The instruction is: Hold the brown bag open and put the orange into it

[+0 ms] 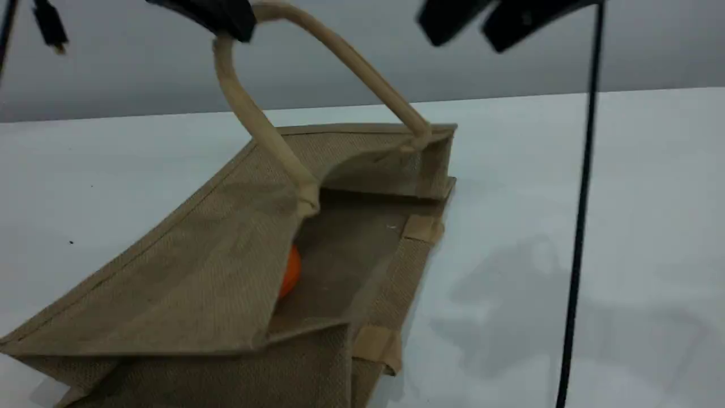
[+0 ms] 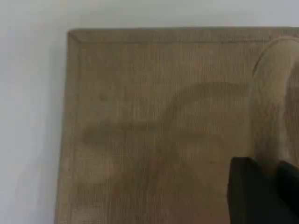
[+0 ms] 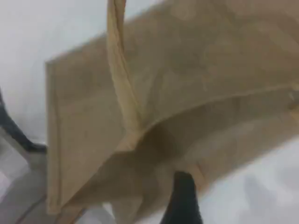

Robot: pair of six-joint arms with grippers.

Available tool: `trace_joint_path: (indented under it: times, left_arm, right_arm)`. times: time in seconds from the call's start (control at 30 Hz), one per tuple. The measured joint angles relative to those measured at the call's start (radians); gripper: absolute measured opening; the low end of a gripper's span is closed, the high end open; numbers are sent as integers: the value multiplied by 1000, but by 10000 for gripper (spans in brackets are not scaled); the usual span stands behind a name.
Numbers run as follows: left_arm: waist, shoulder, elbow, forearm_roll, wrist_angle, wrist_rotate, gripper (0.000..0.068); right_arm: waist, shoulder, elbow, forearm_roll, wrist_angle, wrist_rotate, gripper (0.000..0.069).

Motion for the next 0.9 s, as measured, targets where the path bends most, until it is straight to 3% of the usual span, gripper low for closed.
trace_joint_path:
  times: [0.17, 0.37, 0.53, 0.63, 0.77, 0.9]
  left_arm:
    - [1, 33, 11, 66, 2, -3, 88]
    - [1, 73, 103, 66, -89, -4, 92]
    - [1, 127, 163, -16, -155, -5, 101]
    - [0, 148, 163, -17, -194, -4, 115]
    - [0, 148, 162, -14, -202, 0, 190]
    - [0, 147, 162, -14, -168, 1, 351]
  right_arm:
    - [-25, -62, 0, -126, 36, 118, 495]
    - [-25, -174, 0, -303, 60, 253, 494]
    - [-25, -271, 0, -433, 102, 340, 494]
    - [-25, -320, 0, -496, 134, 381, 494]
    - [-25, -376, 0, -554, 172, 414, 494]
    - [-25, -430, 0, -588, 203, 438, 494]
